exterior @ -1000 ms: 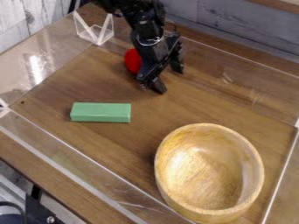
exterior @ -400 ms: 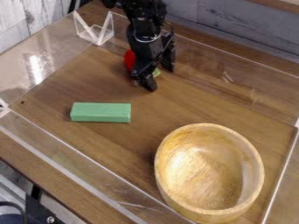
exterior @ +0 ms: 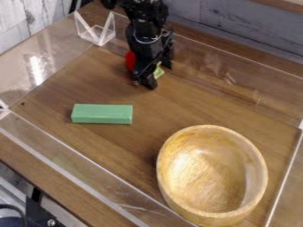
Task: Move the red object to the right side of the table
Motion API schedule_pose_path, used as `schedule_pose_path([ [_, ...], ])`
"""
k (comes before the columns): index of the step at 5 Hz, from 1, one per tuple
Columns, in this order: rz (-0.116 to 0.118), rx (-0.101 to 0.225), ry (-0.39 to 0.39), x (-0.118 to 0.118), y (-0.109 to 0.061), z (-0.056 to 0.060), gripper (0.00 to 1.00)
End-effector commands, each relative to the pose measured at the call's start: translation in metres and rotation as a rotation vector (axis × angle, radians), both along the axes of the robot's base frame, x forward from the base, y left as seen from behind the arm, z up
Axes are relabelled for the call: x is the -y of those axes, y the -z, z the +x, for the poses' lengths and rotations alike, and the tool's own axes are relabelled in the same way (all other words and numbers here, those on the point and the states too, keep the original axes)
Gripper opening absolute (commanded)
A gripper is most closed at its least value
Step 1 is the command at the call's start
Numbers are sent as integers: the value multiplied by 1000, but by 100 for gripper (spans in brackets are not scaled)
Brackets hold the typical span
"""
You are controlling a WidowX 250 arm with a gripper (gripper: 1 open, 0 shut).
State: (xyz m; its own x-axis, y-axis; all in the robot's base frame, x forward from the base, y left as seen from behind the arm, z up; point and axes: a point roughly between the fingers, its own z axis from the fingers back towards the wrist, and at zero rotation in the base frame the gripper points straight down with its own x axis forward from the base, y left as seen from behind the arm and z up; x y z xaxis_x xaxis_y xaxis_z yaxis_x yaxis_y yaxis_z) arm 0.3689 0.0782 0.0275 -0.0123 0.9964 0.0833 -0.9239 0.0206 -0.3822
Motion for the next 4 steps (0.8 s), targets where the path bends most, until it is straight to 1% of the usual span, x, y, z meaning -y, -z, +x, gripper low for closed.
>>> schedule_pose_path([
  [1, 16, 11, -85, -13, -13, 0, 100],
  [2, 18, 0, -129, -14, -19, -2, 100],
  [3, -5, -33, -184, -16, -25, -9, 0],
  [4, -22, -59, -240, -15, -21, -2, 0],
])
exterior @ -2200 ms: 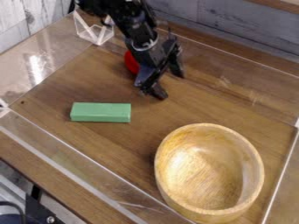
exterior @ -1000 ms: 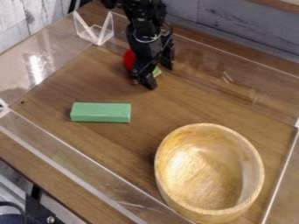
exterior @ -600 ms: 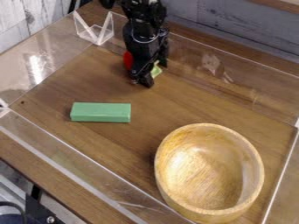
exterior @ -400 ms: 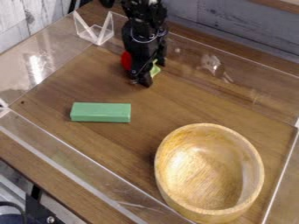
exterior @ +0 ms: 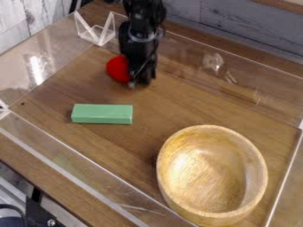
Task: Move the red object to the right side of the table
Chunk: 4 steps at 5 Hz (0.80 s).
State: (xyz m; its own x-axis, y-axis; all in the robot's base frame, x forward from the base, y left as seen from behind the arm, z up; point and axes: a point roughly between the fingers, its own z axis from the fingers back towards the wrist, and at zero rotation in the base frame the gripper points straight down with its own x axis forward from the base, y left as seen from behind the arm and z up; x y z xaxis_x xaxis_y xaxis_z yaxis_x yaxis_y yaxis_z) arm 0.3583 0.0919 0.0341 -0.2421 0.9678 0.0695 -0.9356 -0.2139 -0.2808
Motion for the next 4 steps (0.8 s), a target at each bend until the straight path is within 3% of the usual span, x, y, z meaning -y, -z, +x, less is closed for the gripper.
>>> schedule_pose_path([
  [1, -8, 28, -50, 8, -12, 14, 0],
  [3, -48, 2, 8, 1, -1, 7, 0],
  [4, -71, -14, 33, -4, 3, 3, 100],
])
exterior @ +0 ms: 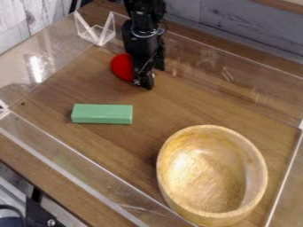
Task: Move the red object to the right side of the table
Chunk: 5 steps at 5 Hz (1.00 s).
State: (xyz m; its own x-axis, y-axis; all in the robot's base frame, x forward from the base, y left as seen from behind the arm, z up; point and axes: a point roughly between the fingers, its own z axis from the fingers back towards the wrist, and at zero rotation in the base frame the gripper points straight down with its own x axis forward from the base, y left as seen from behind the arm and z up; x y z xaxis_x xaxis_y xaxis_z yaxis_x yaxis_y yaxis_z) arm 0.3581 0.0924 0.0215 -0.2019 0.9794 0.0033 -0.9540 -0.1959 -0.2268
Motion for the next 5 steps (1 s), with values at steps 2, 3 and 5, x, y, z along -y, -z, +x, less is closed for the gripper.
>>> schedule_pose_path([
  [2, 11, 32, 56, 17, -30, 8, 0],
  [3, 24, 29, 64, 26, -48, 16, 0],
  [5, 40, 36, -28, 70, -70, 19, 0],
])
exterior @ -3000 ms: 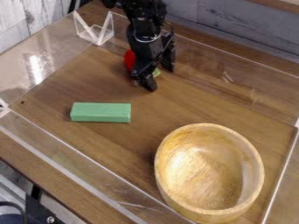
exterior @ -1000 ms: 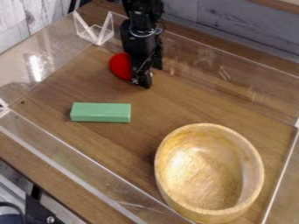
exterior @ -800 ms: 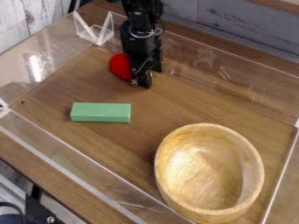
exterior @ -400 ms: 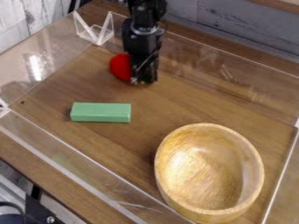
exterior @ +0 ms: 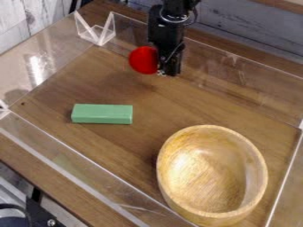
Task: Move the red object to the right side of the table
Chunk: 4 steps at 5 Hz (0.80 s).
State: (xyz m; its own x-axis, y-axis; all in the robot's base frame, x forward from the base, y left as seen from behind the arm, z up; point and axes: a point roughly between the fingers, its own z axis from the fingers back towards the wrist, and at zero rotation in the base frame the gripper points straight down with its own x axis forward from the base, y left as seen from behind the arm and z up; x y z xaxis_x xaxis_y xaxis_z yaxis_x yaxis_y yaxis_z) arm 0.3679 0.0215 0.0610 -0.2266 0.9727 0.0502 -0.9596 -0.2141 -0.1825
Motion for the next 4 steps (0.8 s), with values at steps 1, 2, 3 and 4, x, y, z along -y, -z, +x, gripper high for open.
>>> schedule_pose_path([
  [1, 9, 81, -60, 18, -39, 6, 0],
  [2, 12, 78, -125, 31, -47, 2, 0],
  [3, 13, 75, -95, 34, -59, 3, 0],
  [4, 13, 78, -60, 37, -72, 5, 0],
])
